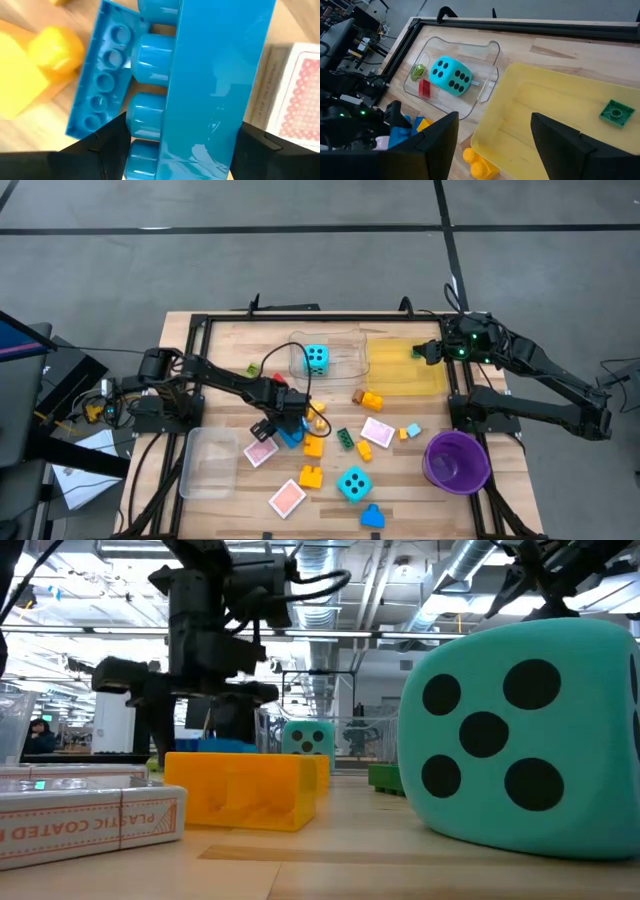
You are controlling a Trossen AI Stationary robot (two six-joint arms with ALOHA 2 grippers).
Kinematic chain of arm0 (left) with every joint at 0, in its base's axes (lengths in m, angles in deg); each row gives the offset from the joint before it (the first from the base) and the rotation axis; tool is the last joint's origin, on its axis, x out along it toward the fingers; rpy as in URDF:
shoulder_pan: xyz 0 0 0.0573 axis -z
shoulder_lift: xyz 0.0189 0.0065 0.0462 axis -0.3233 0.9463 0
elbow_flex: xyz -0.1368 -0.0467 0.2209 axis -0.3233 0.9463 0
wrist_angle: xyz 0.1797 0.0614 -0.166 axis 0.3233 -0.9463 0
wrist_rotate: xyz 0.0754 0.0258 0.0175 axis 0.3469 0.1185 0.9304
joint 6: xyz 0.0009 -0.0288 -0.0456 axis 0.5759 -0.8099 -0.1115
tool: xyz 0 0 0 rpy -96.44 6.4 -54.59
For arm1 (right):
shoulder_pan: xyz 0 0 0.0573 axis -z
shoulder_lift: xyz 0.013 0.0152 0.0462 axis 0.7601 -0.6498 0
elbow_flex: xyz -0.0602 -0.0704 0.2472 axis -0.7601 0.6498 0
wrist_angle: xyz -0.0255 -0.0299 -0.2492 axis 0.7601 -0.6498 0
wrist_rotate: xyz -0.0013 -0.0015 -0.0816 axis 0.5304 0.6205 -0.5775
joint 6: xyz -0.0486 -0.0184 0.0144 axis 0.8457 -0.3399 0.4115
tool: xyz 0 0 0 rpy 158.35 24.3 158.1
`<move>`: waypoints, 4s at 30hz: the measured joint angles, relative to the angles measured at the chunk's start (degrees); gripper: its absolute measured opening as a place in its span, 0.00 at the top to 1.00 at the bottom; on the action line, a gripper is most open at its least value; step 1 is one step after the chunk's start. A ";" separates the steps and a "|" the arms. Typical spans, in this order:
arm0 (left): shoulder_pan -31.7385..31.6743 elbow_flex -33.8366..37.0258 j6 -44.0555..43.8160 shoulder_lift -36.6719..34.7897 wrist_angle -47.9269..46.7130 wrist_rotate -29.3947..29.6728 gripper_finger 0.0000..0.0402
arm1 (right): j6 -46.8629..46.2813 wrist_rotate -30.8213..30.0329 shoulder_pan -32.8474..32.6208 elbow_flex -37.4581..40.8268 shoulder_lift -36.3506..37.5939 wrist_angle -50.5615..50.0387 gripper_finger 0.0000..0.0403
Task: Pick & Place Toys
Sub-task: Put the blue game piece into the yellow bin
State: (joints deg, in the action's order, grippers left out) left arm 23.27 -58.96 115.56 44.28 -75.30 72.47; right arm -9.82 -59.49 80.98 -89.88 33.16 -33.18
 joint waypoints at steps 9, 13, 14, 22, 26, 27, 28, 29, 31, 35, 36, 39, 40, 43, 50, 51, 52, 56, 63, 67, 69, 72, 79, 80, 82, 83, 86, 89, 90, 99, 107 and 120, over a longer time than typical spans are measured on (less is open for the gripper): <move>0.02 0.00 -6.51 -8.94 0.68 0.70 0.37 | 3.12 1.86 -2.71 0.00 0.05 3.73 0.40; 0.02 -0.02 -9.01 -13.19 3.72 5.10 0.37 | -0.47 1.91 -4.48 0.00 0.02 5.13 0.40; 0.11 -0.02 -9.02 -14.03 4.67 6.73 0.37 | -1.97 1.93 -4.96 0.00 -0.02 5.39 0.40; 0.20 -0.02 -7.83 -17.24 9.98 20.04 0.37 | -13.95 2.82 -10.21 0.02 -3.49 10.89 0.40; 0.57 -0.02 -4.49 -16.79 12.12 23.93 0.37 | -17.95 3.18 -13.39 0.00 -7.29 18.18 0.40; 0.60 -0.02 -4.12 -16.48 13.08 25.10 0.37 | -18.58 3.20 -14.18 0.00 -8.62 19.60 0.40; 0.75 -0.02 -4.05 -16.39 13.11 26.12 0.37 | -19.32 3.22 -14.97 0.02 -10.01 21.10 0.40; 0.83 0.00 -3.95 -16.41 13.08 27.28 0.37 | -19.97 3.27 -15.83 0.02 -11.57 22.70 0.40; 0.87 -0.02 -3.95 -16.26 14.65 30.41 0.37 | -21.22 3.42 -17.55 0.02 -14.69 25.47 0.40; 0.84 -0.08 -3.98 -16.30 15.52 34.13 0.37 | -23.05 4.84 -20.34 0.01 -20.68 32.04 0.40; 0.81 -0.22 -3.98 -16.30 15.38 34.22 0.37 | -23.58 5.25 -20.87 0.00 -21.99 33.56 0.40; 0.98 -1.43 -4.03 -16.30 15.32 34.47 0.37 | -24.22 5.89 -21.95 -0.37 -25.35 37.38 0.40; 1.01 -2.02 -4.08 -16.31 15.40 34.47 0.37 | -24.14 5.90 -22.26 -1.17 -26.52 37.61 0.40; 0.90 -3.97 -4.12 -16.33 15.32 34.48 0.37 | -22.01 5.88 -23.00 -4.42 -29.86 37.29 0.40; 0.90 -8.10 -3.97 -16.35 15.31 34.52 0.37 | -15.82 5.91 -23.04 -14.98 -38.29 31.14 0.40; 0.90 -8.44 -3.97 -16.35 15.07 34.52 0.37 | -14.84 5.91 -23.04 -16.81 -39.50 29.46 0.40; 0.90 -8.68 -3.97 -16.35 14.71 34.54 0.37 | -13.86 5.92 -23.04 -18.68 -40.71 28.03 0.40; 0.90 -8.81 -3.96 -16.35 13.75 34.54 0.37 | -10.25 5.93 -23.30 -25.80 -45.04 22.57 0.40; 0.90 -8.81 -3.94 -16.35 13.80 35.83 0.37 | -4.83 6.71 -23.85 -36.03 -52.17 12.76 0.40; 0.90 -8.81 -2.49 -16.35 13.81 37.08 0.37 | -3.99 8.30 -24.66 -38.44 -54.42 11.33 0.40; 0.90 -8.81 -1.48 -16.35 13.80 37.76 0.37 | -3.98 8.82 -25.01 -38.66 -54.93 11.39 0.40; 0.90 -8.81 -1.10 -16.35 14.21 38.70 0.37 | -4.00 9.00 -25.42 -38.62 -55.01 10.97 0.40; 1.03 -8.81 1.42 -16.35 17.82 39.87 0.37 | -4.00 8.97 -25.60 -38.62 -56.03 10.55 0.40; 1.03 -8.81 1.78 -16.35 18.14 39.89 0.38 | -4.01 8.92 -25.59 -38.62 -56.09 10.34 0.40; 1.03 -8.81 1.93 -16.35 18.24 39.87 0.38 | -4.00 8.83 -25.59 -38.62 -56.12 10.55 0.40; 1.03 -8.81 1.93 -16.35 18.20 39.87 0.38 | -4.02 8.65 -25.59 -38.62 -56.12 10.68 0.40; 1.03 -8.81 1.91 -16.35 18.51 39.83 0.38 | -4.00 8.42 -25.59 -38.62 -56.10 10.63 0.40; 1.03 -8.81 1.89 -16.35 19.22 39.81 0.38 | -4.00 8.40 -25.40 -38.62 -56.10 10.63 0.41; 1.03 -8.81 1.89 -16.35 19.23 39.78 0.38 | -4.00 8.40 -25.40 -38.62 -56.10 10.62 0.41; 1.03 -8.81 1.67 -16.35 20.05 40.66 0.51 | -2.57 8.30 -25.35 -38.58 -56.10 10.19 0.53; 1.09 -8.70 2.37 -16.35 20.34 43.49 0.61 | -1.92 8.68 -25.20 -38.58 -55.91 10.86 0.65; 1.55 -8.81 0.77 -16.85 22.47 49.38 0.42 | 0.80 4.71 -24.97 -38.59 -53.98 11.44 0.67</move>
State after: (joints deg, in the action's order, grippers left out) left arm 24.82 -67.77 116.34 27.43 -52.83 121.85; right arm -9.02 -54.78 56.01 -128.47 -20.82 -21.74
